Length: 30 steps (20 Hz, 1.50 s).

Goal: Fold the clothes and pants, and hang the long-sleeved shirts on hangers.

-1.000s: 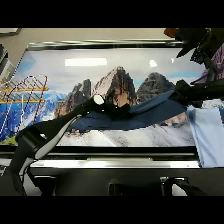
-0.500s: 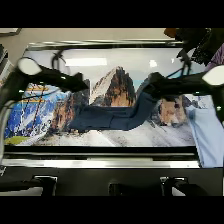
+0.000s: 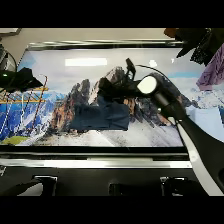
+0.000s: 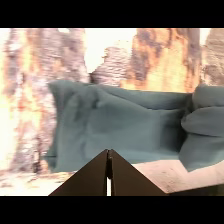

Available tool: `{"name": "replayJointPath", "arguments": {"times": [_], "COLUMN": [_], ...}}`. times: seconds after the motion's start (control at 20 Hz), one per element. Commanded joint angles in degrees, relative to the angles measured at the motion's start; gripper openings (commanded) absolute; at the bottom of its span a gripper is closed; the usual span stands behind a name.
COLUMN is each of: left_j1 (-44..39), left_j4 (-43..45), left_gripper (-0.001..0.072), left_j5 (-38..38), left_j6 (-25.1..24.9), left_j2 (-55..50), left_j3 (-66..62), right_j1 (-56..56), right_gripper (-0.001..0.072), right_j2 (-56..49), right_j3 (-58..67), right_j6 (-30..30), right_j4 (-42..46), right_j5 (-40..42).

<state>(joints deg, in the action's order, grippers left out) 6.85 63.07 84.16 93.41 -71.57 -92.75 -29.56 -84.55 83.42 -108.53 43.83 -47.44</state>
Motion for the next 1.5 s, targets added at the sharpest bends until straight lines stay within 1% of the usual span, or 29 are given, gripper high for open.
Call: {"name": "replayJointPath", "arguments": {"times": [0.0,0.2,0.4,0.55,0.8,1.15,1.2,1.3,1.35,1.4,1.45], "left_j1": [2.2,2.2,2.2,2.2,2.2,2.2,2.2,2.2,2.2,2.2,2.2], "left_j4": [0.6,0.7,0.6,0.6,0.7,0.6,0.7,0.7,0.6,0.6,0.7], "left_gripper": [0.0013,0.0013,0.0013,0.0013,0.0013,0.0013,0.0013,0.0013,0.0013,0.0014,0.0013], "left_j5": [1.4,1.4,1.4,1.3,1.3,1.3,1.3,1.3,1.3,1.3,1.3], "left_j6": [-0.4,-0.4,-0.4,-0.4,-0.4,-0.4,-0.4,-0.4,-0.4,-0.4,-0.4], "left_j2": [0.8,0.7,0.5,0.5,0.5,0.5,0.5,0.5,0.5,0.5,0.5], "left_j3": [0.0,0.0,0.0,0.0,0.0,0.0,0.0,0.0,0.0,0.0,0.0], "right_j1": [-3.5,-3.6,-4.3,-4.3,-4.7,-6.8,-6.8,-6.8,-6.8,-6.8,-6.8], "right_gripper": [0.0027,0.0027,0.0027,0.0027,0.0028,0.0031,0.0076,0.0238,0.0380,0.0436,0.0436], "right_j2": [-7.1,-11.3,-12.2,-12.5,-13.2,-16.1,-16.1,-16.1,-16.0,-15.8,-15.3], "right_j3": [4.4,4.5,4.5,4.5,4.5,4.5,4.5,4.5,4.5,4.5,4.5], "right_j6": [-1.1,-1.3,-1.7,-1.7,-2.0,-2.2,-2.3,-2.0,-0.6,1.7,4.5], "right_j4": [-0.8,-1.4,-1.4,-1.4,-1.4,-1.5,-2.1,-5.5,-8.0,-11.2,-14.4], "right_j5": [3.1,1.7,2.5,0.9,0.7,2.3,3.0,3.5,3.3,3.3,3.4]}}
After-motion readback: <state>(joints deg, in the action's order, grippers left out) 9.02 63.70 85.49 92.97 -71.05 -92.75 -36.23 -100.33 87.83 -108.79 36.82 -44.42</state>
